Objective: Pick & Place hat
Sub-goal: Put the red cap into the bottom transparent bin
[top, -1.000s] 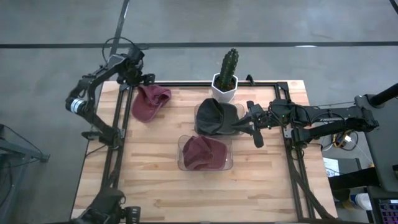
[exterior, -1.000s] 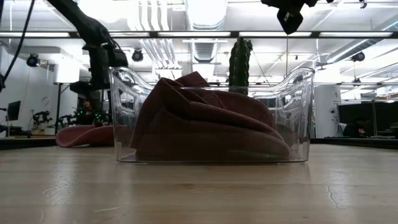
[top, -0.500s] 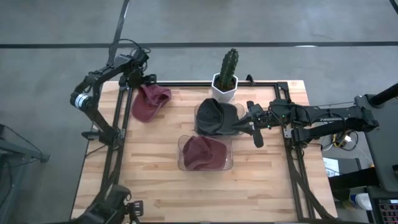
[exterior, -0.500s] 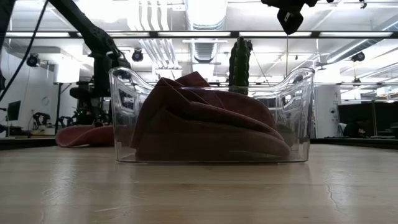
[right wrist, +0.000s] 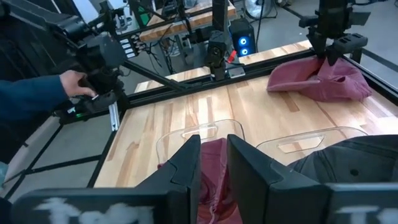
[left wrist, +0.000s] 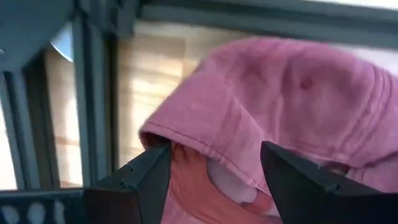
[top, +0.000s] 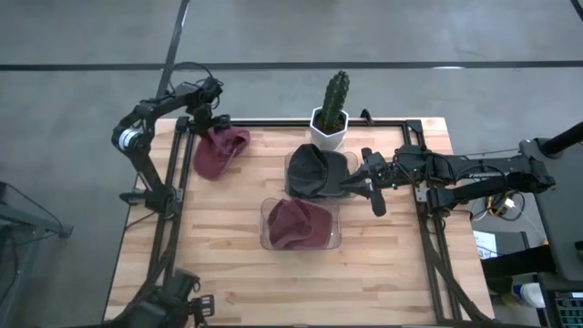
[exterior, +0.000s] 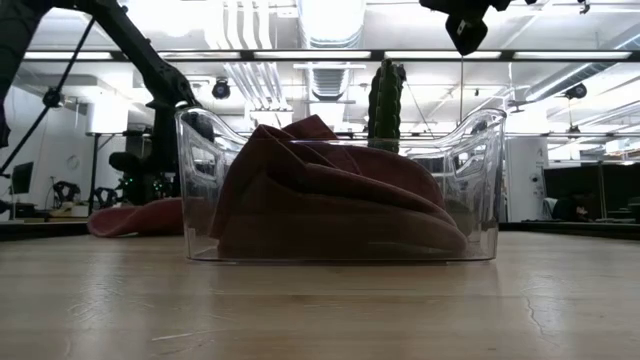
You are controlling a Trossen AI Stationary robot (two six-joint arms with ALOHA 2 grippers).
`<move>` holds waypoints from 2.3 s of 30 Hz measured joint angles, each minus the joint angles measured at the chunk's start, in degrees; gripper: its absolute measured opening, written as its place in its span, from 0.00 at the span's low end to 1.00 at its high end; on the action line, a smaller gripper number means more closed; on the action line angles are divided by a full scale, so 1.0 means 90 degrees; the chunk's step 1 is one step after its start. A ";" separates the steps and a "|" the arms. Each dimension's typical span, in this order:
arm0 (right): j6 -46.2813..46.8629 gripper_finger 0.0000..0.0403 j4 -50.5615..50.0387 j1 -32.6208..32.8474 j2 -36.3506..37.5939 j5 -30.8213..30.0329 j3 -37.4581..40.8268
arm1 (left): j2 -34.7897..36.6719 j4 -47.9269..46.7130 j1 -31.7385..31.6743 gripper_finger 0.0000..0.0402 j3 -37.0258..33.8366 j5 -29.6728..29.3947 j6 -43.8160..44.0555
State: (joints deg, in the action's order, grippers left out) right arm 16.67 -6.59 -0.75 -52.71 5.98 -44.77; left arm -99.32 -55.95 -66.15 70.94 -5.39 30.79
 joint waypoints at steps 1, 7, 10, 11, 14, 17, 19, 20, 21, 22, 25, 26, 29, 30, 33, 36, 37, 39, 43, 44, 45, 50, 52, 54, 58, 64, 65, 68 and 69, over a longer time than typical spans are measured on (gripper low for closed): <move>-0.0026 0.19 -0.0002 0.0000 0.0000 0.0000 0.0000 | -0.0016 -0.0089 0.0041 0.59 0.0000 0.0081 0.0004; -0.0094 0.19 -0.0003 0.0000 0.0002 0.0000 0.0000 | -0.0169 -0.0470 0.0522 0.59 -0.0007 0.0339 0.0388; -0.0161 0.17 -0.0003 0.0000 0.0002 0.0000 0.0000 | -0.0247 -0.0452 0.0764 0.59 -0.0007 0.0453 0.0569; -0.0175 0.17 -0.0005 0.0000 0.0002 0.0000 0.0000 | -0.0246 -0.0450 0.0827 0.59 -0.0007 0.0533 0.0596; -0.0178 0.16 -0.0005 0.0000 0.0002 0.0000 0.0000 | -0.0071 -0.0462 0.0941 0.59 0.0019 0.0589 0.0627; -0.0104 0.16 -0.0012 0.0000 0.0002 0.0000 0.0000 | 0.0299 -0.0458 0.0913 0.59 0.0129 0.0472 0.0660; -0.0069 0.16 -0.0040 0.0000 0.0002 0.0000 0.0000 | 0.0569 -0.0484 0.0849 0.59 0.0203 0.0124 0.0651; -0.0066 0.16 -0.0047 0.0000 0.0002 0.0000 0.0000 | 0.0693 -0.0497 0.0812 0.59 0.0237 -0.0135 0.0591; -0.0063 0.16 -0.0046 0.0000 0.0002 -0.0002 0.0000 | 0.0815 -0.0493 0.0772 0.59 0.0254 -0.0397 0.0514; -0.0068 0.17 -0.0047 0.0000 0.0002 0.0000 0.0000 | 0.0905 -0.0509 0.0728 0.59 0.0264 -0.0673 0.0457; -0.0088 0.18 -0.0046 0.0000 0.0002 -0.0002 0.0000 | 0.1001 -0.0647 0.0586 0.59 0.0229 -0.1069 0.0433; -0.0088 0.18 -0.0046 0.0000 0.0002 -0.0002 0.0000 | 0.0984 -0.0747 0.0542 0.59 0.0192 -0.1074 0.0451; -0.0108 0.19 -0.0044 0.0000 0.0002 -0.0002 0.0000 | 0.0860 -0.0748 0.0528 0.59 0.0067 -0.0990 0.0445; -0.0110 0.20 -0.0044 0.0000 0.0002 -0.0002 0.0000 | 0.0800 -0.0749 0.0530 0.59 0.0011 -0.0976 0.0486; -0.0084 0.20 -0.0045 0.0000 0.0002 0.0000 0.0000 | 0.0565 -0.0789 0.0535 0.59 -0.0108 -0.0785 0.0517; -0.0063 0.19 -0.0046 0.0000 0.0002 0.0007 0.0000 | 0.0383 -0.0808 0.0529 0.59 -0.0172 -0.0735 0.0518; -0.0061 0.18 -0.0041 0.0000 0.0002 0.0007 0.0000 | 0.0325 -0.0807 0.0527 0.59 -0.0186 -0.0729 0.0519; -0.0061 0.18 -0.0042 0.0000 0.0002 0.0025 0.0000 | 0.0234 -0.0793 0.0530 0.59 -0.0202 -0.0721 0.0539; -0.0061 0.17 -0.0043 0.0000 0.0002 0.0049 -0.0001 | 0.0074 -0.0777 0.0530 0.59 -0.0206 -0.0719 0.0568; -0.0062 0.17 -0.0041 0.0000 0.0002 0.0051 -0.0001 | 0.0017 -0.0773 0.0530 0.59 -0.0206 -0.0715 0.0570; -0.0061 0.18 -0.0043 0.0000 0.0002 0.0051 0.0000 | -0.0044 -0.0771 0.0528 0.59 -0.0206 -0.0684 0.0576; -0.0072 0.20 -0.0044 0.0000 0.0002 0.0051 -0.0002 | -0.0332 -0.0736 0.0548 0.59 -0.0316 0.0282 0.0620; -0.0088 0.20 -0.0046 0.0000 0.0002 0.0052 -0.0002 | -0.0404 -0.0602 0.0586 0.59 -0.0413 0.0777 0.0614; -0.0088 0.21 -0.0053 0.0000 0.0002 0.0051 -0.0002 | -0.0434 -0.0437 0.0614 0.59 -0.0527 0.1234 0.0614; -0.0130 0.21 -0.0072 0.0000 0.0002 0.0051 -0.0002 | -0.0426 -0.0290 0.0626 0.59 -0.0636 0.1604 0.0626; -0.0185 0.18 -0.0102 0.0000 0.0002 0.0051 -0.0002 | -0.0402 -0.0196 0.0637 0.59 -0.0636 0.1712 0.0607; -0.0185 0.18 -0.0104 0.0000 0.0002 0.0051 -0.0002 | -0.0402 -0.0148 0.0637 0.59 -0.0636 0.1712 0.0586; -0.0188 0.17 -0.0104 0.0000 0.0002 0.0051 -0.0002 | -0.0400 0.0044 0.0637 0.59 -0.0636 0.1712 0.0451; -0.0187 0.17 -0.0102 0.0000 0.0002 0.0051 -0.0002 | -0.0400 0.0126 0.0637 0.59 -0.0636 0.1712 0.0414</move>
State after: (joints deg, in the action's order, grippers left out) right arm 14.98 -7.51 -0.75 -52.69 6.44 -44.80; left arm -102.91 -54.81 -60.42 65.21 10.02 34.52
